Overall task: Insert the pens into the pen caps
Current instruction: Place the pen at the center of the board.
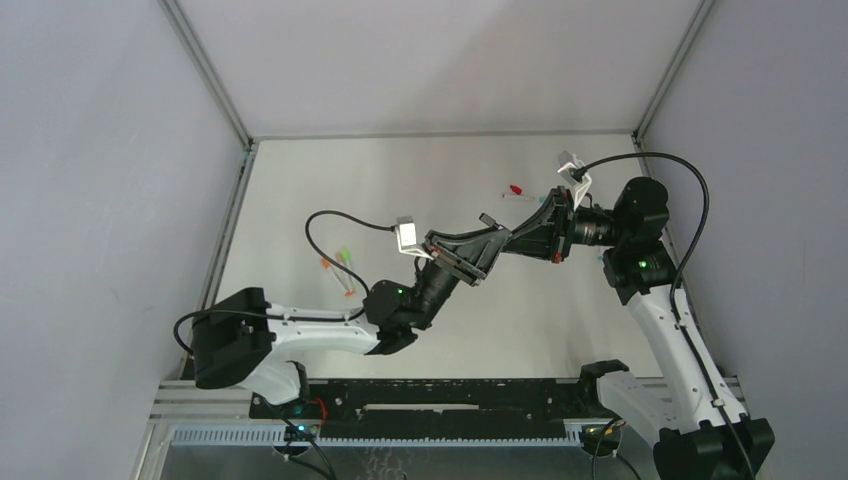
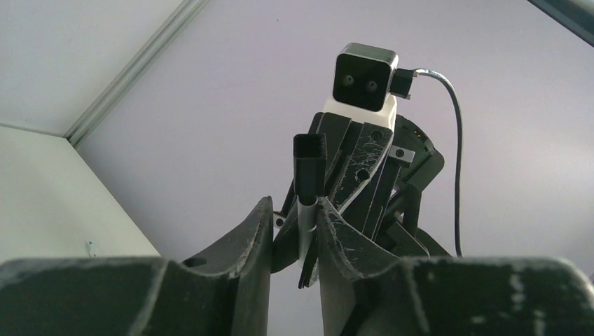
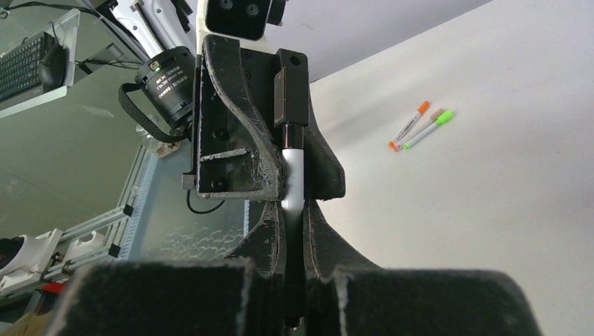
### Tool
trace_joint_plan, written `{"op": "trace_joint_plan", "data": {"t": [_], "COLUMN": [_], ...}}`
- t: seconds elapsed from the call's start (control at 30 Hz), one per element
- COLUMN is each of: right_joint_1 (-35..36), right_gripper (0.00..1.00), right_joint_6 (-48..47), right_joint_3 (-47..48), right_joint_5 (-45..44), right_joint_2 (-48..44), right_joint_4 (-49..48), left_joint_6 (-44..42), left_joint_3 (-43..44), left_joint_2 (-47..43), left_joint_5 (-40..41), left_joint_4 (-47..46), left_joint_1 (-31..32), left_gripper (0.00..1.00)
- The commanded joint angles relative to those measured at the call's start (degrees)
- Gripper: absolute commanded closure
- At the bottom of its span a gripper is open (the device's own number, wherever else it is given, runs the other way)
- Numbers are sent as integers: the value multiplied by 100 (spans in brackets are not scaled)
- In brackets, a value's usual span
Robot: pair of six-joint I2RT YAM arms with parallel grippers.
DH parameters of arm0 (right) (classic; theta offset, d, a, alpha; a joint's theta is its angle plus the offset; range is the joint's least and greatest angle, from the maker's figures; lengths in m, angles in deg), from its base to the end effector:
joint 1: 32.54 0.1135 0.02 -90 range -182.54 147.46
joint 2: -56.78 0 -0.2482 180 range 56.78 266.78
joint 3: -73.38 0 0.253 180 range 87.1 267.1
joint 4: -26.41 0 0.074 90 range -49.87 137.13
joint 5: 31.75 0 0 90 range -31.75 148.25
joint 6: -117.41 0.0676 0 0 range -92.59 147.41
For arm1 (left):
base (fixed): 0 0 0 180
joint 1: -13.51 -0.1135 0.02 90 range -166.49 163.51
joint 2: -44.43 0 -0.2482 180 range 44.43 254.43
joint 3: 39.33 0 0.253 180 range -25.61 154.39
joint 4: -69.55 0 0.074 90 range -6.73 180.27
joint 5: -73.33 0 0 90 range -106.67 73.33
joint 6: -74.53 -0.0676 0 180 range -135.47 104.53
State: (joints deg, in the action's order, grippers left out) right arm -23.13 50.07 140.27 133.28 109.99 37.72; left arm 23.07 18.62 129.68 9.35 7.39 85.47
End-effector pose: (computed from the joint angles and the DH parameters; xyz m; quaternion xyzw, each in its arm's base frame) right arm 0.1951 0.0985 0.3759 -0.3731 0.5962 0.5633 0.4336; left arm 0.1319 -0.3092 0.3218 -0.0615 0.4893 -0.6503 0.5779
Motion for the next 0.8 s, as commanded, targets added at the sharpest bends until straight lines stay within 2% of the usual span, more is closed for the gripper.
{"op": "trace_joint_plan", "data": {"t": [0.0,0.17,0.23,0.37,0.5,0.77], "right_joint_1": [59,53,44,43,58,57], "right_gripper": [100,100,100,96,87,52], "right_joint_6": [-102,-191,-244,-336,-463,-844], "right_joint_3": [-8,-8,-8,-8,-8,-9], "right_joint_5": [77,64,49,-7,-56,-147], "right_joint_2": [-40,-44,-54,-62,-73,-118], "right_joint_4": [-146,-56,-1,89,209,636], "left_joint_6": [65,172,200,197,180,171], "left_joint_3": [306,288,290,270,229,58], "left_joint_2": [28,67,71,49,25,-105], "left_joint_5": [-204,-336,-422,-449,-438,-408], "left_joint_4": [-34,-74,-92,-85,-84,-89], "left_joint_1": [-55,-118,-150,-161,-174,-217], "left_gripper": [72,94,100,100,100,100]}}
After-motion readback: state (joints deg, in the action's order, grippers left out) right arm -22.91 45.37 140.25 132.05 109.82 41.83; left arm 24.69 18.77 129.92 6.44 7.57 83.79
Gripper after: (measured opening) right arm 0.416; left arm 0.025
